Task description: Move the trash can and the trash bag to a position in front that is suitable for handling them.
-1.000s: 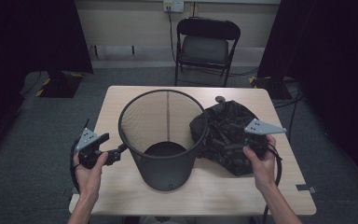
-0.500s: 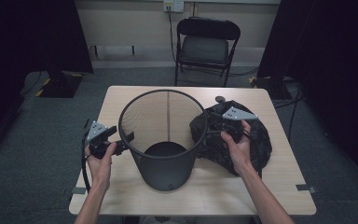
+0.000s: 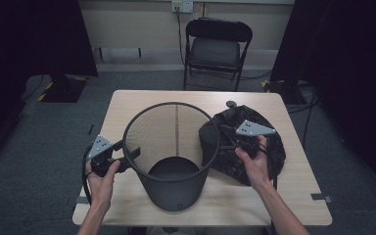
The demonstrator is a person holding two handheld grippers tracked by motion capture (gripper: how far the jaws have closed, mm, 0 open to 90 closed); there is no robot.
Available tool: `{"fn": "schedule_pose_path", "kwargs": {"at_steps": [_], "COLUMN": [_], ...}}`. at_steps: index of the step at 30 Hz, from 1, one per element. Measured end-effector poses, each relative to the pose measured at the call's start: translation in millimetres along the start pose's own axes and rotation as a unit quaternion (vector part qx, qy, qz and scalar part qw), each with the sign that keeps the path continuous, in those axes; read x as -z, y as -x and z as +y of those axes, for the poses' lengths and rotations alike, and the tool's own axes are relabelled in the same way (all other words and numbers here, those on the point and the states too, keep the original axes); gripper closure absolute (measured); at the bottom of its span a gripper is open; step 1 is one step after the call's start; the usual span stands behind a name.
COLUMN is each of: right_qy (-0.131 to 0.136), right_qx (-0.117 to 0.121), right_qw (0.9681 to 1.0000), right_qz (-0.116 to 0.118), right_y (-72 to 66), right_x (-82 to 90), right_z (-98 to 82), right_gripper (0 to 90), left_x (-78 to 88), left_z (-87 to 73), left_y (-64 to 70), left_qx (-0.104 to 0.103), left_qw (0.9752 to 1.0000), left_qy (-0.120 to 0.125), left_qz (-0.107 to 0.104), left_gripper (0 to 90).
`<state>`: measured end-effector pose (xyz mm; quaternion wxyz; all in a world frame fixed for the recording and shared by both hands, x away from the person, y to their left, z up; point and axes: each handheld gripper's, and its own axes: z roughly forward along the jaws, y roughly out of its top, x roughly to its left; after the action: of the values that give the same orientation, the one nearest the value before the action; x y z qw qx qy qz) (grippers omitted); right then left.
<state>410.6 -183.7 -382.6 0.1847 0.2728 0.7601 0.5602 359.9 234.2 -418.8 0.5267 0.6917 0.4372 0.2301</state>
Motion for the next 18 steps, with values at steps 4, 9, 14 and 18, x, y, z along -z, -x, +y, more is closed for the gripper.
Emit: {"fn": "schedule_pose_path", "kwargs": {"at_steps": [4,9,14,18], "right_qy": [-0.003,-0.007,-0.007,-0.013], "right_qx": [0.005,0.009,0.006,-0.004], "right_qw": [1.0000,0.9999,0.9999,0.9999], "right_qz": [0.006,0.005,0.009,0.008], "right_y": [-4.4,-9.4,-12.0,-11.6], "right_x": [5.8,10.1,11.9,11.4], "right_z": [-0.9,-1.3,-2.4,-1.8], "right_gripper": [20.4,20.3,20.1,17.8], "left_x": [3.1,6.6,8.6,7.6], "left_z": [-1.4,-3.5,-5.2,-9.0], "left_y": [2.7,5.0,6.0,3.3], "left_qx": [-0.001,0.006,0.001,0.007], "left_qw": [1.0000,1.0000,1.0000,0.9999], "left_qy": [-0.001,-0.001,-0.003,-0.006], "left_qz": [0.000,-0.002,0.006,0.006], "left_gripper": [29.6,29.7,28.4,23.5]}}
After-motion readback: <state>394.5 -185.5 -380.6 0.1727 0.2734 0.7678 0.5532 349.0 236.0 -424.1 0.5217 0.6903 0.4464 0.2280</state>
